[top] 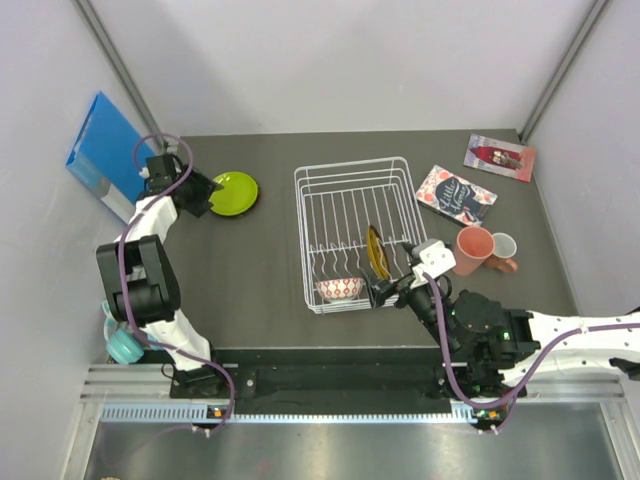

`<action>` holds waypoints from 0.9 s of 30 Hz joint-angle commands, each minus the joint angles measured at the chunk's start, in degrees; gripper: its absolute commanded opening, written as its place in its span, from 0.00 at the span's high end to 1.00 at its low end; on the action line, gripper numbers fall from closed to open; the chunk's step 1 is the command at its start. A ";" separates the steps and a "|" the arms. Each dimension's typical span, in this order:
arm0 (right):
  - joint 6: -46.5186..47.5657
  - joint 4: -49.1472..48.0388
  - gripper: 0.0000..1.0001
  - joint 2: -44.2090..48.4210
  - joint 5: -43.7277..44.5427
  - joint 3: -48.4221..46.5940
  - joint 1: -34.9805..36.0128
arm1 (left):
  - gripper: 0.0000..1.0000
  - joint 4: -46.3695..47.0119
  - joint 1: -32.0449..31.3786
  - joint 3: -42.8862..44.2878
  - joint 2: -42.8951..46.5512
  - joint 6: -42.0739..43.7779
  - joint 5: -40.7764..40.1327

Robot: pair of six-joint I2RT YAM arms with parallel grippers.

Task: Unload the mixed dishes from the dish rack
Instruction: Place the plate at the center of the board, then pick up the plate from the dish rack.

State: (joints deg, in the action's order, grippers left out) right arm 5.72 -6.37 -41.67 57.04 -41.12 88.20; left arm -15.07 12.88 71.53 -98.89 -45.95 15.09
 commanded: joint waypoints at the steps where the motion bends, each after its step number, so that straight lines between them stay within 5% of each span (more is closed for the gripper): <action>1: -1.23 -0.49 0.00 0.80 -0.26 -0.36 -0.58 | 0.38 0.66 0.04 -1.65 1.07 -0.27 -3.12; 7: 0.59 2.58 0.00 -2.00 0.88 -3.42 -0.84 | 0.39 1.17 -0.49 -4.72 6.94 -2.81 -4.73; 11: 1.41 16.44 0.00 -11.30 4.84 -11.15 -7.58 | 0.36 1.81 -7.33 -6.58 15.91 -0.99 -8.22; 13: -2.79 26.82 0.00 -17.46 -0.41 -15.45 -16.63 | 0.34 1.27 -14.62 -6.75 20.22 0.59 -12.71; 18: -4.57 25.36 0.00 -23.44 -16.66 -15.83 -29.64 | 0.34 1.36 -23.86 -9.21 26.02 0.34 -13.69; 27: -7.10 23.95 0.05 -34.35 -27.48 -20.93 -34.68 | 0.34 0.22 -26.16 -13.25 33.67 2.36 -13.95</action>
State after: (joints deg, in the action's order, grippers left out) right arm 1.48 19.29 -74.26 37.36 -58.54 54.37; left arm -15.22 -12.82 59.77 -68.90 -45.58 2.48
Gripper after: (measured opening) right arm 0.968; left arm 0.664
